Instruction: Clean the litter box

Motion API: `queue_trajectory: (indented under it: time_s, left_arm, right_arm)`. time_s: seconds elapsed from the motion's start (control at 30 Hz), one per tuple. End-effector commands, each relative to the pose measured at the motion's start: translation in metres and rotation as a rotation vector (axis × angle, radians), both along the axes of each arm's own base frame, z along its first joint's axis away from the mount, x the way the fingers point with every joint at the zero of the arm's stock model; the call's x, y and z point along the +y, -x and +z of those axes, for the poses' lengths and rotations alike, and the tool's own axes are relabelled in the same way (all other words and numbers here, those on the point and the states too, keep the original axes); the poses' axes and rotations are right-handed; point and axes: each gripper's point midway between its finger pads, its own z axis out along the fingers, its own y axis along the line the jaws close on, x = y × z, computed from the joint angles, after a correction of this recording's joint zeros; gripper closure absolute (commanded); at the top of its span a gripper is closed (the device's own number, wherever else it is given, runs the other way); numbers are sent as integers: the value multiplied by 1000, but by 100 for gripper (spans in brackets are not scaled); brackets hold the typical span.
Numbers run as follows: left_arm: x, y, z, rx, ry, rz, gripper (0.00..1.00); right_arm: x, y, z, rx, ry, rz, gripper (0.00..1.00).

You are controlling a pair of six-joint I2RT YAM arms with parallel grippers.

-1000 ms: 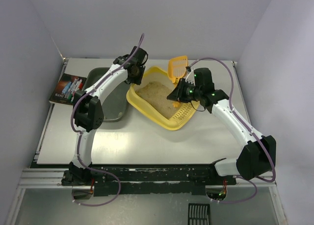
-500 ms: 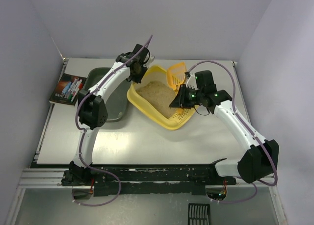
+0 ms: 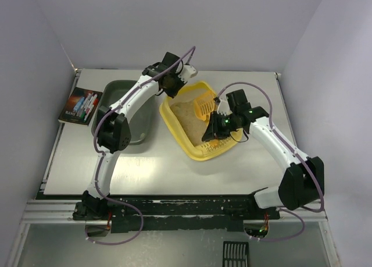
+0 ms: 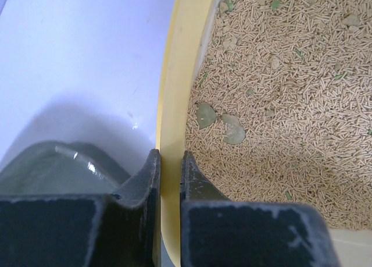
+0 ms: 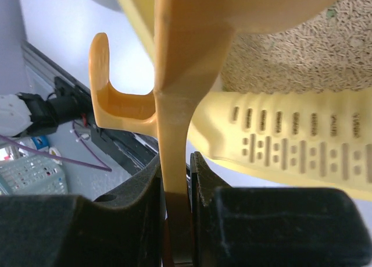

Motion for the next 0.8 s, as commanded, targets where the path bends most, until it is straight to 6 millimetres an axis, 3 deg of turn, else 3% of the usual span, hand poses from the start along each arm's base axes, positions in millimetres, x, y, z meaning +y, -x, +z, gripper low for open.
queue_trajectory:
  time_s: [0.0, 0.17, 0.37, 0.43, 0.5, 0.6, 0.77]
  left_arm:
    - [-69, 18, 30, -71, 168, -292, 93]
    - [-91, 19, 39, -122, 214, -369, 93]
    - [-114, 13, 43, -150, 245, -363, 92]
    - [-117, 10, 45, -162, 253, -326, 83]
    - [-115, 3, 52, -189, 265, -255, 63]
    - [-104, -5, 63, -221, 268, -148, 43]
    - [-85, -9, 100, -266, 307, 2, 38]
  right_arm:
    - [-15, 13, -19, 116, 104, 1, 100]
    - [-37, 10, -20, 135, 247, -61, 100]
    - [-34, 9, -22, 159, 239, -68, 100]
    - [-33, 7, -25, 175, 242, -63, 100]
    - [-32, 6, -30, 196, 253, -51, 100]
    - [-29, 4, -35, 221, 263, -40, 100]
    - [-32, 0, -51, 261, 308, -49, 100]
